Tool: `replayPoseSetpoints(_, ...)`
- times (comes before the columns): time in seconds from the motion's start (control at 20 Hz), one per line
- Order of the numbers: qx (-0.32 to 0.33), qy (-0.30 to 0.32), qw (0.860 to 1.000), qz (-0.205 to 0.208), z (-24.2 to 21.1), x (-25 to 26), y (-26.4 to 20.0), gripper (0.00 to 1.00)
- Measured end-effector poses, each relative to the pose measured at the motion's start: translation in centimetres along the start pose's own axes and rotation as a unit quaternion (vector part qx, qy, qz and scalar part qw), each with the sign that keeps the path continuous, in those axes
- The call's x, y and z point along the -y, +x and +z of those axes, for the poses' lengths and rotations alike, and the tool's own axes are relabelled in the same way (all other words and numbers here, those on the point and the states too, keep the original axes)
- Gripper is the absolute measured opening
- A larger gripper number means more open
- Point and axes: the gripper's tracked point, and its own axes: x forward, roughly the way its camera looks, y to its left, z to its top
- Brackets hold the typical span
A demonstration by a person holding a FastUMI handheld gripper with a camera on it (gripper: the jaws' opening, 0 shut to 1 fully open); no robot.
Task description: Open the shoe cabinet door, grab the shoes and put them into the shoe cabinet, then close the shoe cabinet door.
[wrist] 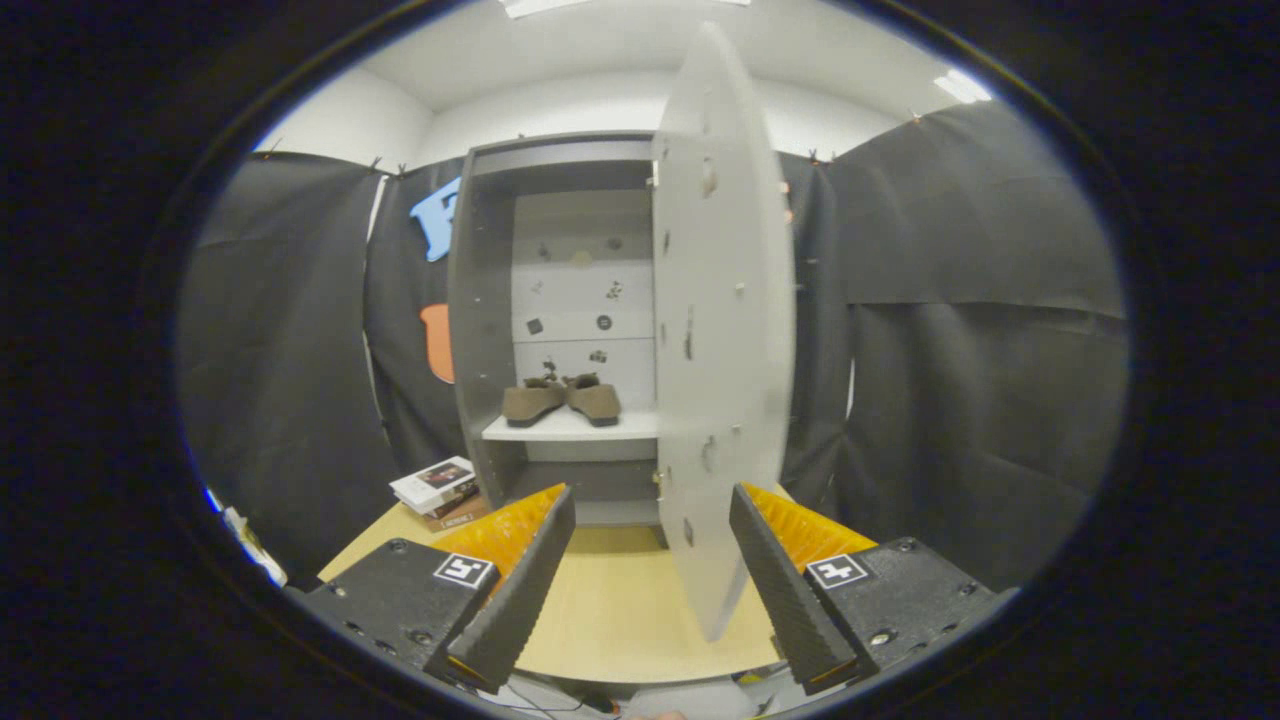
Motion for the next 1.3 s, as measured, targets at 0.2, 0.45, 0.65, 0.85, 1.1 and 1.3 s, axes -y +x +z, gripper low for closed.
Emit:
replayPoseSetpoints(0.2,0.039,0.018,0.998,-0.044,2.1,7.5,-2.6,0.98)
replayPoseSetpoints(0.45,0.053,0.03,0.992,-0.11,2.2,17.6,-3.6,0.99)
replayPoseSetpoints(0.65,0.077,0.048,0.988,-0.128,2.6,23.8,-2.6,0.99)
replayPoseSetpoints(0.85,0.118,0.089,0.982,-0.114,3.0,27.5,-0.5,0.99)
replayPoseSetpoints(1.1,0.109,0.103,0.982,-0.118,1.7,30.1,2.5,1.0)
replayPoseSetpoints(1.3,0.061,0.088,0.988,-0.109,0.8,28.6,5.4,1.0)
